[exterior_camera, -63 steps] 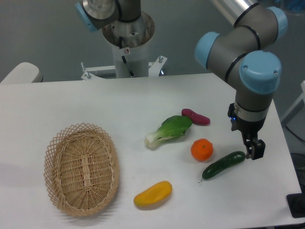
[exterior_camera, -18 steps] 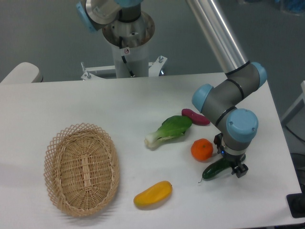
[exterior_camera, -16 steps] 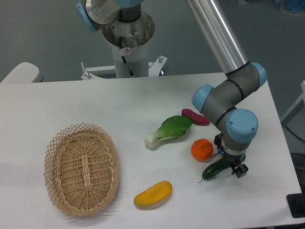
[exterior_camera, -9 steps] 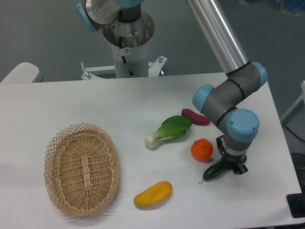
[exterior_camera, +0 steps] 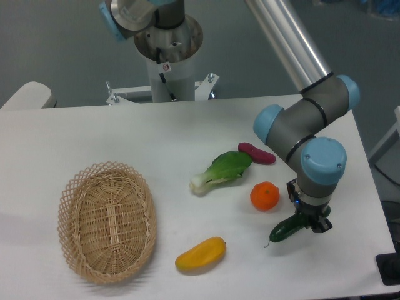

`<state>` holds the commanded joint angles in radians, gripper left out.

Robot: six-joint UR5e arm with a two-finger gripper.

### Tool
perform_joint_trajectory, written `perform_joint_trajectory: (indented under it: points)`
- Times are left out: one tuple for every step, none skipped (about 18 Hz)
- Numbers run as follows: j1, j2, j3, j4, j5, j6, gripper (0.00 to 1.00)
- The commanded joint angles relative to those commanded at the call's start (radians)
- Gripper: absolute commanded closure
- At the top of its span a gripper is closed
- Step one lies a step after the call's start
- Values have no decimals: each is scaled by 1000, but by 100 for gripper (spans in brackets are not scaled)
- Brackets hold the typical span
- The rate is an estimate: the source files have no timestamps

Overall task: Pick up the cucumber from the table
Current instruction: 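Lift the held cucumber up and carry it toward the basket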

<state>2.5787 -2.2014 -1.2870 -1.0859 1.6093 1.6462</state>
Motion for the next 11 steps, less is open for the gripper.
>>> perform_joint_trajectory:
  points:
    - [-12,15,0,-15,-24,-31,96]
    - [-28,34,0,-29,-51,-69,96]
    - [-40,52,-2,-44,-69,-92,95]
    - [-49,72,-2,-63,-80,-101,95]
    - [-55,94,-2,-80,-97,-103,95]
    - [-57,112,-3,-98,-123,-103,95]
    - [-60,133,-3,-120,-150,-106,95]
    - [-60,150,-2,-138,-173,-121,96]
    - [-61,163,-2,-144,-189,-141,95]
    - [-63,172,-5,-147,-198,-163,95]
    - [-65,181,-8,-152,-203,-181,95]
